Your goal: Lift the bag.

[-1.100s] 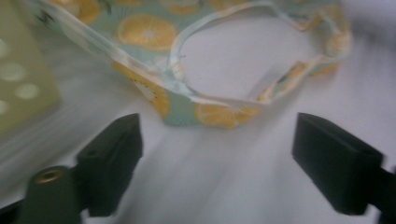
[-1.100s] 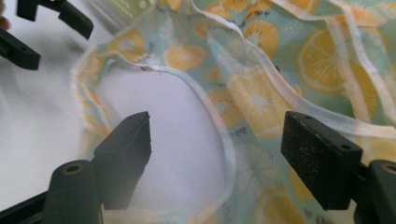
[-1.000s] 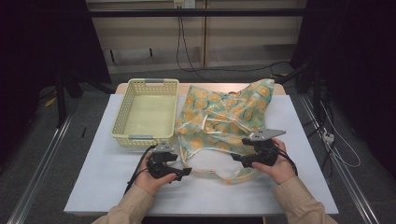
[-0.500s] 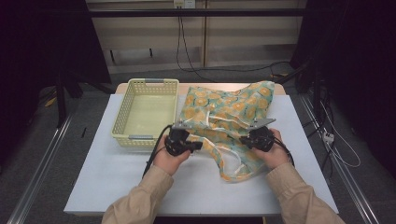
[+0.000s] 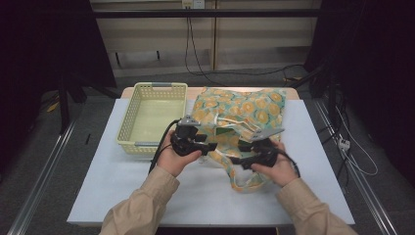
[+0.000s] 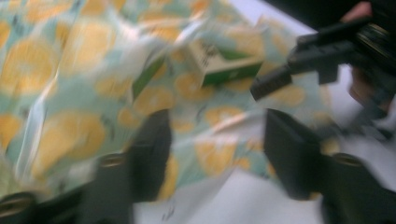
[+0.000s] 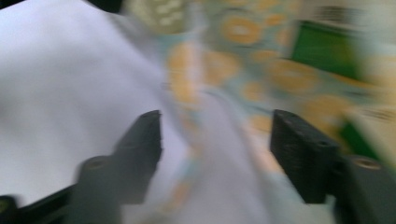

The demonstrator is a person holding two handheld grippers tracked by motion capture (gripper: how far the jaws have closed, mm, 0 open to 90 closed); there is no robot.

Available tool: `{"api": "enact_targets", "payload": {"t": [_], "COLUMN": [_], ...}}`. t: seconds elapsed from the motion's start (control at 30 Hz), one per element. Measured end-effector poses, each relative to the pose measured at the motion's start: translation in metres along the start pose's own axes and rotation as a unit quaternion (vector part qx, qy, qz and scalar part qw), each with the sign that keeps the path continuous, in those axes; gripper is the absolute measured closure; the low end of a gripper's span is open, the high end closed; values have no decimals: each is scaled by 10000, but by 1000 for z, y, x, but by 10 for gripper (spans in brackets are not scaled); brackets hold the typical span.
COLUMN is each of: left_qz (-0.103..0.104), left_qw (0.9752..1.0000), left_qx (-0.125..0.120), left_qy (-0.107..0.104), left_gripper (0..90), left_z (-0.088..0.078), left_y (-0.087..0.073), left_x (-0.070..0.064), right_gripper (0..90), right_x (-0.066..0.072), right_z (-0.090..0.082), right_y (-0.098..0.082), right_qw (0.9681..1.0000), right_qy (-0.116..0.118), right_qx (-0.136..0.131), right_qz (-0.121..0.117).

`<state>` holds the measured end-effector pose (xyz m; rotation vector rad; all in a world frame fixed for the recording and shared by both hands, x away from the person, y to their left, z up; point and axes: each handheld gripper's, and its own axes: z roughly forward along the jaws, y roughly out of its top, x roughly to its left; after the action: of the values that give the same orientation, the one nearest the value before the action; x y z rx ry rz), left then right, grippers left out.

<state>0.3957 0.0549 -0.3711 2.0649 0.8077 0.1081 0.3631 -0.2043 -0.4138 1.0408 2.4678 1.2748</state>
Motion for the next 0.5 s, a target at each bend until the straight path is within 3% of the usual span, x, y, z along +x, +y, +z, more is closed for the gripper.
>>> {"api": "enact_targets", "payload": {"t": [0.03, 0.07, 0.1, 0.13, 0.17, 0.2, 0.23, 0.27, 0.33, 0.37, 0.5], "left_qz": [-34, -23, -2, -5, -34, -91, -64, -44, 3, -18, -187], "left_qw": [10000, 9999, 9999, 9999, 9999, 9999, 9999, 9998, 9995, 9995, 9996], "left_qx": [7, -32, -22, 12, 5, 7, 18, 67, 157, 156, 122], "left_qy": [-9, 149, 113, 133, 104, 113, 142, 186, 255, 263, 196], "left_gripper": [378, 349, 316, 290, 265, 254, 238, 221, 212, 197, 179], "left_z": [-2, -5, -8, -12, -16, -20, -25, -30, -39, -41, -50], "left_y": [-4, -8, -12, -16, -21, -26, -31, -37, -49, -52, -67], "left_x": [1, 2, 4, 6, 8, 10, 12, 14, 20, 22, 28], "right_gripper": [283, 247, 258, 332, 560, 822, 900, 900, 900, 900, 900], "right_x": [11, 19, 25, 27, 26, 21, 16, 12, 9, 8, 11], "right_z": [8, 17, 26, 35, 42, 44, 39, 30, 6, -11, -63], "right_y": [0, -1, -2, -2, -3, -3, 1, 9, 35, 54, 120], "right_qw": [10000, 9999, 9998, 9995, 9985, 9987, 9992, 9994, 9997, 9995, 9972], "right_qy": [73, 142, 175, -1, -183, -45, 297, 327, 87, -90, -407], "right_qx": [-27, -51, 70, 263, 438, 442, 247, 61, 154, 89, -226], "right_qz": [-56, -69, -56, -161, -268, -262, -32, 105, -193, -300, -590]}}
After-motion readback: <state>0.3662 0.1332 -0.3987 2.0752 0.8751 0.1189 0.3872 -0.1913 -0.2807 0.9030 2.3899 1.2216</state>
